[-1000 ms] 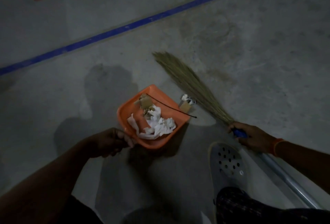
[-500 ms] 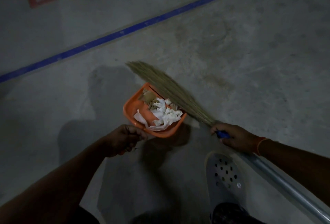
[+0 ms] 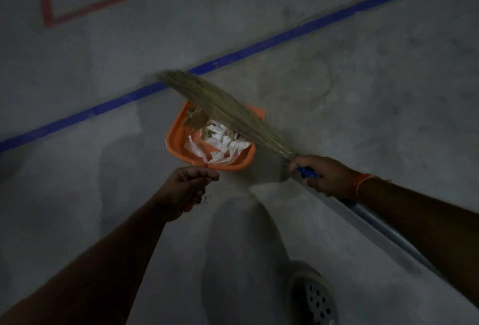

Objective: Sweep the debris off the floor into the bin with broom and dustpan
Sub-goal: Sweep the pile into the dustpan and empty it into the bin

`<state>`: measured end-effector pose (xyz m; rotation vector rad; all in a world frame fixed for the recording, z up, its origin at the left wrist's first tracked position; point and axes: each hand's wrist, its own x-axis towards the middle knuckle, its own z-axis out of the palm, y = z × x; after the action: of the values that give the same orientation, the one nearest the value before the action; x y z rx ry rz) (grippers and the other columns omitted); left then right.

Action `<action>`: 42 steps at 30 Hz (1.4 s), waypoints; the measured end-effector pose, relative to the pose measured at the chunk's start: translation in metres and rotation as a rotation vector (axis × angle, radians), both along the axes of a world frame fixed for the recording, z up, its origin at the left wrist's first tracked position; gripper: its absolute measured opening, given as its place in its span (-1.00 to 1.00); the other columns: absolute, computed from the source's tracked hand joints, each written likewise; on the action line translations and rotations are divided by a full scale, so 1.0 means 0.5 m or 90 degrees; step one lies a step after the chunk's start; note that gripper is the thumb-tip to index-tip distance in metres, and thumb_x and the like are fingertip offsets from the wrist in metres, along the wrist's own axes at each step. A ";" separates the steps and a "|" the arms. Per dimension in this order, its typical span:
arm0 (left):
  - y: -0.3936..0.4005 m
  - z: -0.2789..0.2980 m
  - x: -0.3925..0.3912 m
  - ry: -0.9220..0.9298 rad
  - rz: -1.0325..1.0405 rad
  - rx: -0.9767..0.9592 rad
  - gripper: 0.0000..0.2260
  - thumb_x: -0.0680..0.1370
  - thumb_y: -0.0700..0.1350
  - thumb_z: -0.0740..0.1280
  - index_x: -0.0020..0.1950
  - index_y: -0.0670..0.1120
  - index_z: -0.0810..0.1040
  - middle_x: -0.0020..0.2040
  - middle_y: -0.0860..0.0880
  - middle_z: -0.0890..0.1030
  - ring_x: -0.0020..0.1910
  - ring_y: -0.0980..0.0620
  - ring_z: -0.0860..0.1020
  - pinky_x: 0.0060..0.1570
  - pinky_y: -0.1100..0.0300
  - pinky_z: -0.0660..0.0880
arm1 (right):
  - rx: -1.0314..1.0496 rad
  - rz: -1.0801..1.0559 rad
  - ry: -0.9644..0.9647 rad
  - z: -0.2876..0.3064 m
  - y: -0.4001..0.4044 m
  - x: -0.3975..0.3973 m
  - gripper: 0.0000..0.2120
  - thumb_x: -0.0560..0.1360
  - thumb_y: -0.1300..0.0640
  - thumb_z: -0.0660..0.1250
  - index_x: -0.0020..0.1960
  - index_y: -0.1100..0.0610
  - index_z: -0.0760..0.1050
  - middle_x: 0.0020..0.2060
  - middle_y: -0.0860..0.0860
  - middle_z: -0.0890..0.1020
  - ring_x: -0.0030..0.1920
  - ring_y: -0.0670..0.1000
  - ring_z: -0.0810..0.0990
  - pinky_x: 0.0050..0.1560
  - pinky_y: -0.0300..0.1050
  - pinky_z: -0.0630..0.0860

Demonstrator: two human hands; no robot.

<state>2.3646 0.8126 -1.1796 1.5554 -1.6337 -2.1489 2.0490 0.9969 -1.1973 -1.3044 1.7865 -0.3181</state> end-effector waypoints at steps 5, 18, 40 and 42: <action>-0.111 0.196 -0.084 0.002 0.057 0.014 -0.82 0.65 -0.29 0.24 0.05 -0.20 0.65 -0.52 0.01 0.34 -0.61 0.13 0.24 -0.60 0.39 0.17 | -0.015 0.035 -0.002 0.211 -0.155 -0.063 -0.55 0.44 0.35 0.29 0.24 -0.03 0.50 0.24 -0.02 0.52 0.19 -0.01 0.52 0.24 -0.08 0.44; -0.819 0.556 -0.157 0.050 0.149 -0.001 -0.77 0.63 -0.33 0.24 -0.03 -0.17 0.69 -0.51 -0.02 0.37 -0.58 0.12 0.25 -0.58 0.37 0.18 | -0.051 0.076 0.004 0.586 -0.934 -0.163 -0.51 0.36 0.29 0.26 0.02 -0.30 0.46 0.13 -0.17 0.55 0.15 -0.19 0.52 0.19 -0.19 0.45; -1.943 0.514 -0.292 -0.271 0.209 -0.333 -0.67 0.52 -0.36 0.24 -0.17 -0.02 0.72 -0.20 0.04 0.68 -0.39 0.12 0.54 -0.44 0.21 0.46 | -0.132 0.152 -0.006 0.520 -2.089 -0.278 -0.42 0.40 0.37 0.29 0.01 -0.36 0.39 0.05 -0.09 0.52 0.01 -0.05 0.55 0.03 -0.16 0.48; -1.977 0.492 -0.294 -0.322 0.141 -0.369 -0.68 0.52 -0.34 0.27 -0.21 0.02 0.71 -0.15 0.07 0.68 -0.26 0.11 0.58 -0.26 0.17 0.57 | -0.133 0.124 -0.030 0.508 -2.101 -0.294 -0.31 0.40 0.40 0.30 -0.03 -0.47 0.37 0.06 -0.10 0.53 0.01 -0.08 0.55 0.00 -0.26 0.46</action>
<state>2.2177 -0.1757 -0.9334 2.0192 -1.8549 -1.0747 1.9019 -0.0538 -0.9435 -1.5911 1.6046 -0.4310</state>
